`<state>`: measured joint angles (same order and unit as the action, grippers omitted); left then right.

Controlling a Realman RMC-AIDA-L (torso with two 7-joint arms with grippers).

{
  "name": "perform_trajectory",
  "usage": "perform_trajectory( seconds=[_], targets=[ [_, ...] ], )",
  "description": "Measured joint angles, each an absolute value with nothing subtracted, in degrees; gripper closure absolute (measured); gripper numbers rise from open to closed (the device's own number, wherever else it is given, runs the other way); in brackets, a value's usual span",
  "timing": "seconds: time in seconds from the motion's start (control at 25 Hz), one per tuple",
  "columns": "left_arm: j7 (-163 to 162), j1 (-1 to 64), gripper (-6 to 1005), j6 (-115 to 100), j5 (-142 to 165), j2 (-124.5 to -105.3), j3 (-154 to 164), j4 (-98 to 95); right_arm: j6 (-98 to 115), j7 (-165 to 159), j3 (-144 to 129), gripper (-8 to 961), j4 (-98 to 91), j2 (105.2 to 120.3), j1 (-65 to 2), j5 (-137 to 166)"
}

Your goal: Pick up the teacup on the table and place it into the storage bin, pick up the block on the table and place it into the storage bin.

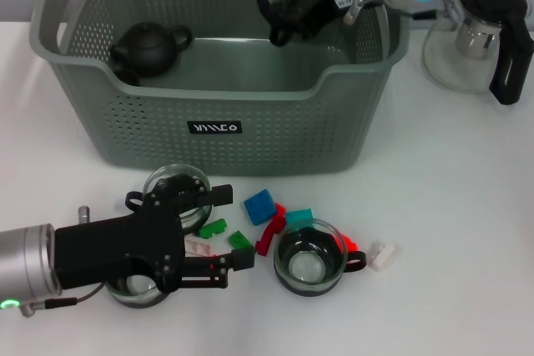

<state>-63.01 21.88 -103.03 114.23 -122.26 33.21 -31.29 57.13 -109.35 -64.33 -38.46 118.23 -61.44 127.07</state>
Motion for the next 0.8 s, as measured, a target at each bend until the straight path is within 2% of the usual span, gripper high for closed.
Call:
perform_trajectory(
  seconds=[0.24, 0.8],
  targets=[
    [-63.01, 21.88, 52, -103.03, 114.17, -122.25, 33.22, -31.21, 54.27, -108.99, -65.03, 904, -35.52, 118.82, -61.47, 129.26],
    [-63.01, 21.88, 51, -103.01, 114.17, -122.25, 33.22, -31.02, 54.23, -109.01, -66.67, 904, -34.76, 118.8, -61.08, 129.47]
  ],
)
